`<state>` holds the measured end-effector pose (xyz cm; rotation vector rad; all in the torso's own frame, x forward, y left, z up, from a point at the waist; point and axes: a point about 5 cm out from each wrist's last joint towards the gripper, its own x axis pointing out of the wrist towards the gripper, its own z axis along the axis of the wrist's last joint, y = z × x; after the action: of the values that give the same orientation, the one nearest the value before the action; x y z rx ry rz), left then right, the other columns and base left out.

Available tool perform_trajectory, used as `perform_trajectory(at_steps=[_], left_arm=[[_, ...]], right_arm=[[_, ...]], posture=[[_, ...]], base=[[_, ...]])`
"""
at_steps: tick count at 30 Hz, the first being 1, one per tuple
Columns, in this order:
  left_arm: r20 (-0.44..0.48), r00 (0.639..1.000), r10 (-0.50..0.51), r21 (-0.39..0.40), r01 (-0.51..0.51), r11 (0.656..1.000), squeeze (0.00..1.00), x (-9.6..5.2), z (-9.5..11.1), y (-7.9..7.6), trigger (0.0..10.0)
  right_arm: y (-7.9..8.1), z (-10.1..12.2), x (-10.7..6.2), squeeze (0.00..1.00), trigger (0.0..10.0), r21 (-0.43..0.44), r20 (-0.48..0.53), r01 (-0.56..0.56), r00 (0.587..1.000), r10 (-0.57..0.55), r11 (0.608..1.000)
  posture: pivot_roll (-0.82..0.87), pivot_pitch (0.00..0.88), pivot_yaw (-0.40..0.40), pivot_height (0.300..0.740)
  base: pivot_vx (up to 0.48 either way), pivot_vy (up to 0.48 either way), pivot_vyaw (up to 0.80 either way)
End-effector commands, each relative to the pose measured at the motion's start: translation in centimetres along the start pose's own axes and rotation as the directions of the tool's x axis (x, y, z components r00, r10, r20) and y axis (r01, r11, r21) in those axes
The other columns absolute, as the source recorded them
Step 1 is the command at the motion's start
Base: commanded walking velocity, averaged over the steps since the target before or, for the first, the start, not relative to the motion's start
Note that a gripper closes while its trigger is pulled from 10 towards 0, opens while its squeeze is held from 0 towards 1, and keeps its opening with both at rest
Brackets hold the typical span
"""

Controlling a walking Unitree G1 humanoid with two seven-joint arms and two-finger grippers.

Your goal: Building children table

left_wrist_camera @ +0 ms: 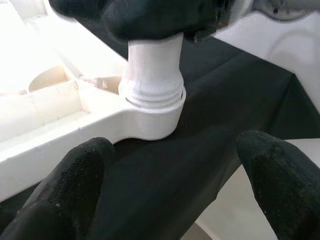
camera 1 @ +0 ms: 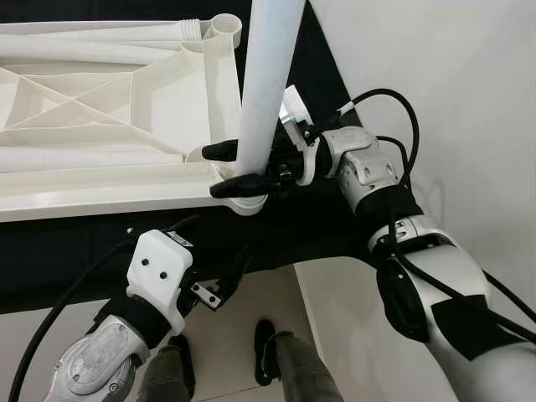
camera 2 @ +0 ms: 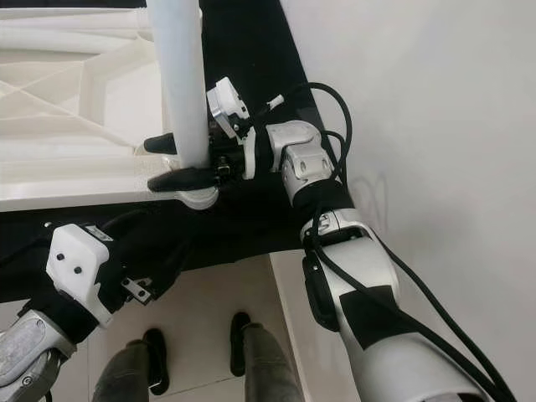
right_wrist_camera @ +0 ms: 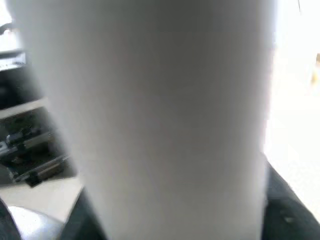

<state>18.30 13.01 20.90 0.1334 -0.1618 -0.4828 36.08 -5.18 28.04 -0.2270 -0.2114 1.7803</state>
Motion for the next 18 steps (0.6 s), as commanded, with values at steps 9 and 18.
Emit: perform_trajectory(at_steps=[9, 18], left_arm=[[-0.022, 1.000, -0.010, 0.003, 0.010, 1.000, 0.00, -0.2, -0.2, -0.2, 10.0], [-0.015, 1.000, -0.014, 0.005, 0.014, 1.000, 0.00, 0.1, -0.3, -0.2, 10.0]], right_arm=[[0.3, -1.7, -0.5, 0.00, 0.0, 0.037, 0.013, 0.038, 0.999, -0.038, 0.999], [1.7, -5.8, -4.3, 0.00, 0.0, 0.021, -0.144, 0.444, 0.888, -0.436, 0.896]], posture=[[0.21, 0.361, -0.136, 0.740], [0.18, 0.339, -0.160, 0.740]], base=[[0.000, 0.000, 0.00], [0.000, 0.000, 0.00]])
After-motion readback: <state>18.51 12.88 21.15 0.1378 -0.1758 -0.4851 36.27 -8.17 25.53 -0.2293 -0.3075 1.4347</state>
